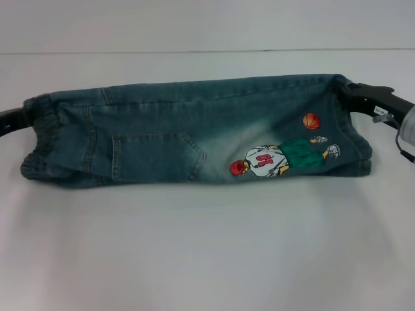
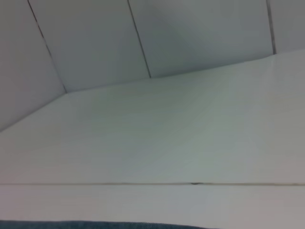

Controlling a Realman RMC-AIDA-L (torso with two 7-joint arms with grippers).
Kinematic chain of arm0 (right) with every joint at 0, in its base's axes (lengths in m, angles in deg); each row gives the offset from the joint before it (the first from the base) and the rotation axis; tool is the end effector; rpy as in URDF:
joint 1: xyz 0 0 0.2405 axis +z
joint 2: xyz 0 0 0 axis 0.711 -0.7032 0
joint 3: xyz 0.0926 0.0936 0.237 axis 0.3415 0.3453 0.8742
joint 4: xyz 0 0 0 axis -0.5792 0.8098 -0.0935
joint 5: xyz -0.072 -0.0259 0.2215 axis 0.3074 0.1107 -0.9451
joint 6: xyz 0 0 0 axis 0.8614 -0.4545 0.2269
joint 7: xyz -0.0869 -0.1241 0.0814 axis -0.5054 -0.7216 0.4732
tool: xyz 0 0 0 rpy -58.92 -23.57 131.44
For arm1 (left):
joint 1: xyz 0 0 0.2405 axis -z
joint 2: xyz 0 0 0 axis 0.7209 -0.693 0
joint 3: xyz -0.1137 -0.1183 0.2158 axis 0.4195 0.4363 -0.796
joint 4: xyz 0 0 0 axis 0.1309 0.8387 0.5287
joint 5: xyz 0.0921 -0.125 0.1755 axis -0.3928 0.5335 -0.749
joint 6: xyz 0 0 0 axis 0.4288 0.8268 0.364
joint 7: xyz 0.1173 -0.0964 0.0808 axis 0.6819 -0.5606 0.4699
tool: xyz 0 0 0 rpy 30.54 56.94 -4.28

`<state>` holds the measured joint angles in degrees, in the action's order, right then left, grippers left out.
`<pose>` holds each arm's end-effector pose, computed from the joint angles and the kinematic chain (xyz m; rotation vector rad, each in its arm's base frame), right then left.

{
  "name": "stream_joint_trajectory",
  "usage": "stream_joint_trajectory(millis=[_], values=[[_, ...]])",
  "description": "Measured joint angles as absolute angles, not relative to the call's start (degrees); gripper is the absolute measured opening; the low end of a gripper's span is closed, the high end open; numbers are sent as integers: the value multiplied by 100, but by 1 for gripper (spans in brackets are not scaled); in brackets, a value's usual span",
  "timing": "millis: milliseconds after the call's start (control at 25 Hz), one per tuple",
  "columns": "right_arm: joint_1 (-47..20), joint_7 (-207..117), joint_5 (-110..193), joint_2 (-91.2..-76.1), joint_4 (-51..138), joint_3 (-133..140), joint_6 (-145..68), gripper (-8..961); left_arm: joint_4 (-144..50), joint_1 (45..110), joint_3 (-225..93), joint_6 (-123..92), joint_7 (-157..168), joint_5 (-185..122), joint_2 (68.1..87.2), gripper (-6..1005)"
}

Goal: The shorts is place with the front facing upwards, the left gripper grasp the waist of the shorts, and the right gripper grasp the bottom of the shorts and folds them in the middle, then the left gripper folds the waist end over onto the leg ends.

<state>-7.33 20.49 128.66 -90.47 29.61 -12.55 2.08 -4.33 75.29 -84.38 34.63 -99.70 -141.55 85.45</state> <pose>0.3354 0.4500 -0.0417 -1.9859 0.9812 0.6170 -0.3729 0.4161 0.0292 -1.8551 -1.2738 -0.5794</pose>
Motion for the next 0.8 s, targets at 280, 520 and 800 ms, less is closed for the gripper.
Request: stream_joint_trajectory(millis=[280, 520, 800], values=[[-629, 1968, 12884, -9048, 3071, -1270, -60, 82, -561, 7558, -8818, 3043, -9877, -14152, 8582, 29], [-637, 2212, 12876, -9047, 3100, -1428, -149, 96, -492, 7595, -9094, 3117, -9700, -14142, 8642, 77], [-676, 2216, 12889, -9041, 3081, -1471, -206, 223, -497, 7618, -9164, 2912, -9665, -14142, 8650, 162]])
